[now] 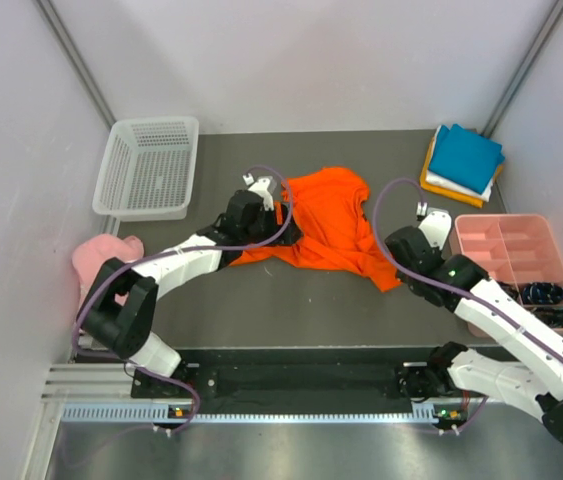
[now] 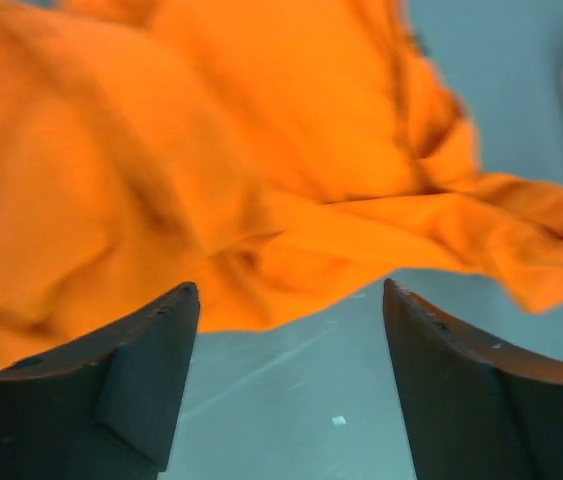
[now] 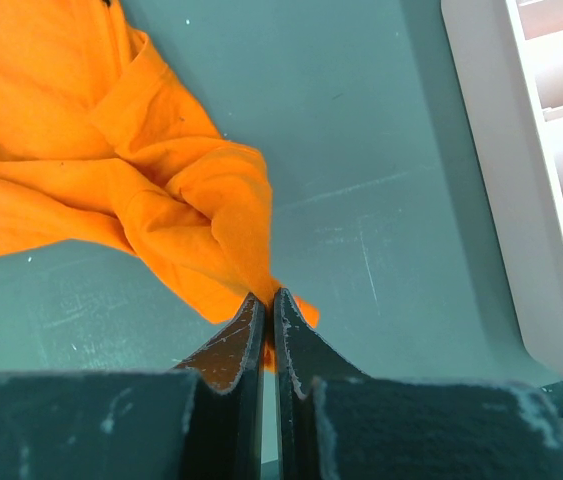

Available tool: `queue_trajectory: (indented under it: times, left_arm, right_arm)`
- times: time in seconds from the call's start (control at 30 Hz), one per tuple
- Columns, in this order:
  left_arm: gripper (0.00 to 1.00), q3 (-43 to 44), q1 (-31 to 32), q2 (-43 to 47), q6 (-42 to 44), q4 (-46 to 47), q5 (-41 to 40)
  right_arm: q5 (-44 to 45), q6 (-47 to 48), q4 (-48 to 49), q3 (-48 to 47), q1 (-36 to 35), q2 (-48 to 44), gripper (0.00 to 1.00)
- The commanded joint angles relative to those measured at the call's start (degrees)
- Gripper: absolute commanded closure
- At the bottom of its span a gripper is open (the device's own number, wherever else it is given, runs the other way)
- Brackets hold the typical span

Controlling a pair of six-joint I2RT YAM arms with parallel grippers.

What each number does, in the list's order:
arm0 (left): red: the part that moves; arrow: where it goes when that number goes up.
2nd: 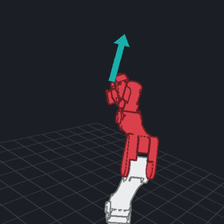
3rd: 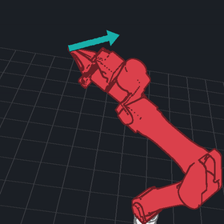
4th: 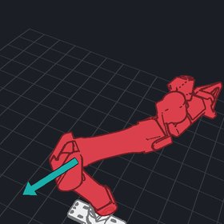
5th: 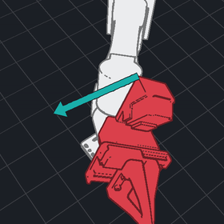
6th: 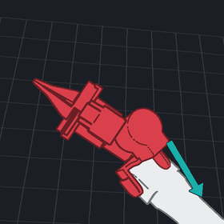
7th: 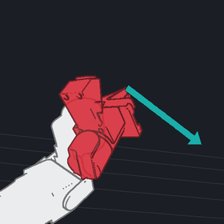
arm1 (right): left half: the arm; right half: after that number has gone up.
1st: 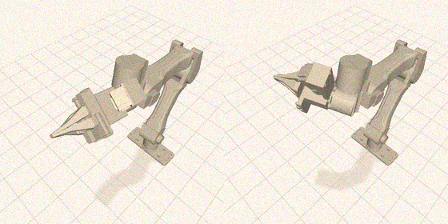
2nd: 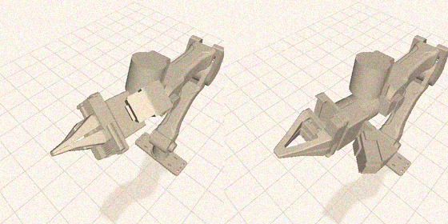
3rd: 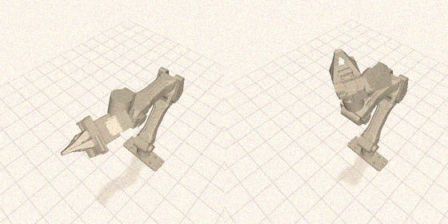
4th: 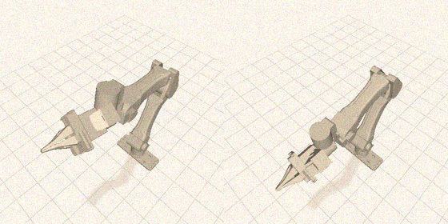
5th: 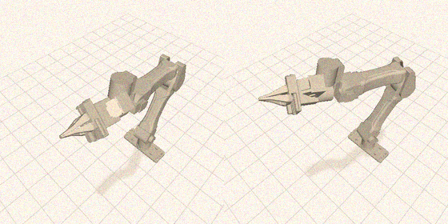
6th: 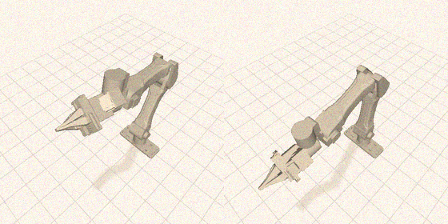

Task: Fold and stack the t-shirts
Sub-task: Flatten out the tshirt

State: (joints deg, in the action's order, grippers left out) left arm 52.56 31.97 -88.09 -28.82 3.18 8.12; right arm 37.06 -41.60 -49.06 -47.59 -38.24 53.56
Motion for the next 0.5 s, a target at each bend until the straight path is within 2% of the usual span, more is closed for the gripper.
queue_trajectory:
  times: [0.0,0.2,0.47]
  left_arm:
    - [0.28,-0.8,0.2,-1.5,-6.2,12.9,9.9]
    - [0.43,-0.9,0.2,-2.3,-5.4,11.2,8.1]
    - [0.46,-4.0,0.1,-1.6,-4.1,10.1,3.8]
  right_arm:
    - [0.0,-0.1,1.2,0.0,-0.4,0.0,1.00]
    - [0.3,-0.1,1.0,-0.3,-0.5,-0.2,1.00]
    - [-0.6,0.1,1.9,-0.4,-0.5,0.5,1.00]
